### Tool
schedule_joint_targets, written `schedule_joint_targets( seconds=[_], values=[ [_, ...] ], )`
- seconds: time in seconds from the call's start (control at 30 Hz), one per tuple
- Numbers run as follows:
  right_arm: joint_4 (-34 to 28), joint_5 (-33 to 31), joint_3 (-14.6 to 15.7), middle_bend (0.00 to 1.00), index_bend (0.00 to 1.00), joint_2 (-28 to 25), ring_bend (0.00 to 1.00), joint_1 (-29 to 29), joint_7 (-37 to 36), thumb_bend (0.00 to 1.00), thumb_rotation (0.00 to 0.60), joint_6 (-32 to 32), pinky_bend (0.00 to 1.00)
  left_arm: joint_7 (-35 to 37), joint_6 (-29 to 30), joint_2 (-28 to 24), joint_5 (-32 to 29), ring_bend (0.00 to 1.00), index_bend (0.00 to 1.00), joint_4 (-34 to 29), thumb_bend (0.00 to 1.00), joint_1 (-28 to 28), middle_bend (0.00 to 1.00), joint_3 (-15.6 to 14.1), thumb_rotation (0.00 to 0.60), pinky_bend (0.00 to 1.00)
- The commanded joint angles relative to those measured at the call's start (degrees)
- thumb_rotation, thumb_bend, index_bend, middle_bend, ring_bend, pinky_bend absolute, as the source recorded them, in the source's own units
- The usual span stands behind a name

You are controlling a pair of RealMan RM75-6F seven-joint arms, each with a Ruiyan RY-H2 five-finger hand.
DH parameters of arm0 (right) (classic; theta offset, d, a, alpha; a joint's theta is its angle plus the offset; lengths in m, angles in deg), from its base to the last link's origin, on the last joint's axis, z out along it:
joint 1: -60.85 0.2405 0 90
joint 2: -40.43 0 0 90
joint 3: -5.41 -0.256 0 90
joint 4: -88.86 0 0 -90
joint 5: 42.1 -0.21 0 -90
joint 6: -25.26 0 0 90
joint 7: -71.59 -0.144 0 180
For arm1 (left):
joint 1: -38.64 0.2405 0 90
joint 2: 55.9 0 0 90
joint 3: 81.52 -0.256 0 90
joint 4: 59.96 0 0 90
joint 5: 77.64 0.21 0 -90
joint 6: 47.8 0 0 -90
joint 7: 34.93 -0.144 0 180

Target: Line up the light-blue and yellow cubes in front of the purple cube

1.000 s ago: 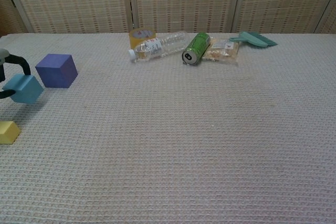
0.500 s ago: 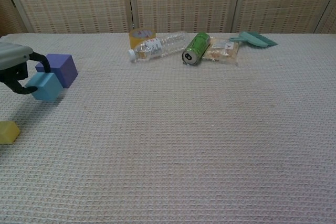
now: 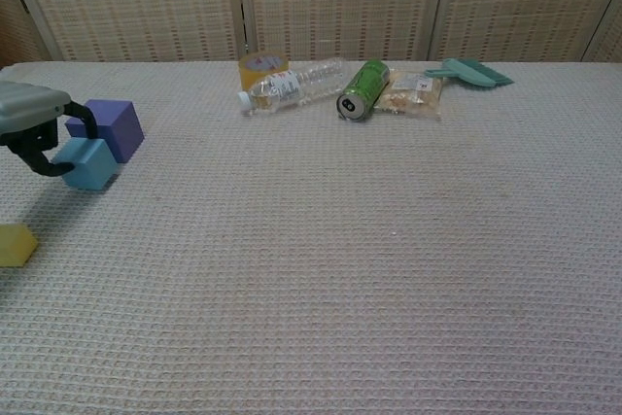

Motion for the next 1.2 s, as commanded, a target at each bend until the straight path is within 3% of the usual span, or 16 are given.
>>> schedule_joint_targets(
  seconds=[0.03, 0.17, 0.5, 1.2],
  values=[
    [-0.10, 0.01, 0.02, 0.00, 0.00, -0.04, 0.00, -0.07, 0.14, 0.00, 0.600, -0.14, 0.00, -0.30, -0.12, -0.14, -0.65, 1.00, 0.49, -0.22, 0.37, -0.16, 1.00, -0.15, 0.600, 1.00],
    [-0.43, 0.21, 0.15, 0.00, 0.00, -0.08, 0.00, -0.22, 0.61, 0.00, 0.600, -0.47, 0.00, -0.92, -0.58, 0.23, -2.04, 1.00, 0.50, 0.62, 0.37, -0.69, 1.00, -0.24, 0.600, 1.00],
    [-0.47, -0.09, 0.14, 0.00, 0.00, -0.04, 0.00, -0.11, 0.95, 0.00, 0.600, -0.11, 0.00, -0.50, -0.89, 1.28, -2.80, 1.00, 0.40, 2.85, 0.36, -1.30, 1.00, -0.67, 0.600, 1.00],
    [-0.90, -0.13, 0.27, 0.00, 0.00, -0.18, 0.00, -0.42, 1.65, 0.00, 0.600, -0.55, 0.00, -0.37, -1.32, 0.23, -3.41, 1.00, 0.28, 0.83, 0.35, -1.92, 1.00, -1.59, 0.600, 1.00]
  ],
)
